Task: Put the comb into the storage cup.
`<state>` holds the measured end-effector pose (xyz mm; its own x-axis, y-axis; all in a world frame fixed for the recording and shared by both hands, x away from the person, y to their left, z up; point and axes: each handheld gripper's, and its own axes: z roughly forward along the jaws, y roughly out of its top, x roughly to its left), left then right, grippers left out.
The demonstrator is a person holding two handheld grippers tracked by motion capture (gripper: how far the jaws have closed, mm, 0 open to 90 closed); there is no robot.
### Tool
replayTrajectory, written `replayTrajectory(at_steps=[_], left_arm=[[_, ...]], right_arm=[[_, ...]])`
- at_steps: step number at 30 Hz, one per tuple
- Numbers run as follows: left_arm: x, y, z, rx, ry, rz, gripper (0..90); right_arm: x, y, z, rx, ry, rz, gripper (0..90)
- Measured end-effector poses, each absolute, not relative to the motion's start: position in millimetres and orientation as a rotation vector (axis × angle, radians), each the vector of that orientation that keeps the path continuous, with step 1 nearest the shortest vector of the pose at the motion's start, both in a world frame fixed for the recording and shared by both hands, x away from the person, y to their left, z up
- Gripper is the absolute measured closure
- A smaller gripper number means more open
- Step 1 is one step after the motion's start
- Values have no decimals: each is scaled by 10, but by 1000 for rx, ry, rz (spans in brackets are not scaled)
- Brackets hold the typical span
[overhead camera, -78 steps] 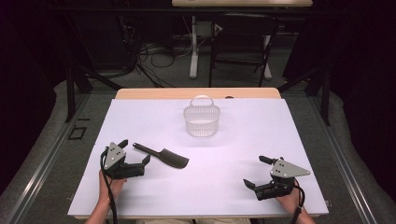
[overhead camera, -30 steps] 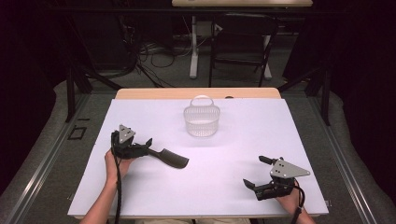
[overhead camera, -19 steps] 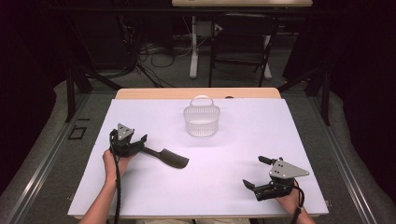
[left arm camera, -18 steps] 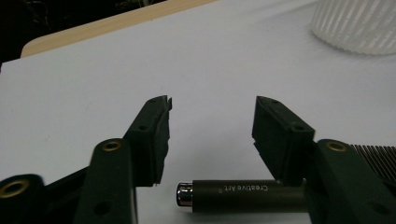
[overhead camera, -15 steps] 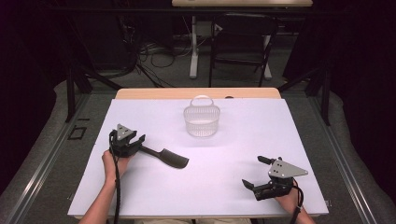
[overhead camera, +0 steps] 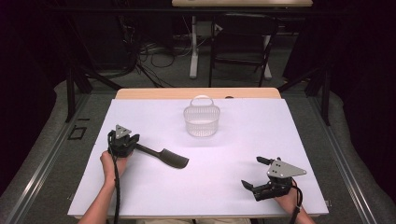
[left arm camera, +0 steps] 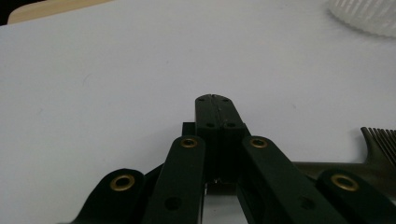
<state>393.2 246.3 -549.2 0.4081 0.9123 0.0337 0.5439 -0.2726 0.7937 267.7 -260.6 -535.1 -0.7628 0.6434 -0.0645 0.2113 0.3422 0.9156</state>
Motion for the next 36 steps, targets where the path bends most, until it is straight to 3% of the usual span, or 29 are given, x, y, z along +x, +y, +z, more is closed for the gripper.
replayTrajectory(at_steps=[36], left_arm=[[3933, 2433, -5564, 2107, 1264, 584, 898]], right_arm=[[2679, -2616, -5348, 756, 2201, 1396, 11]])
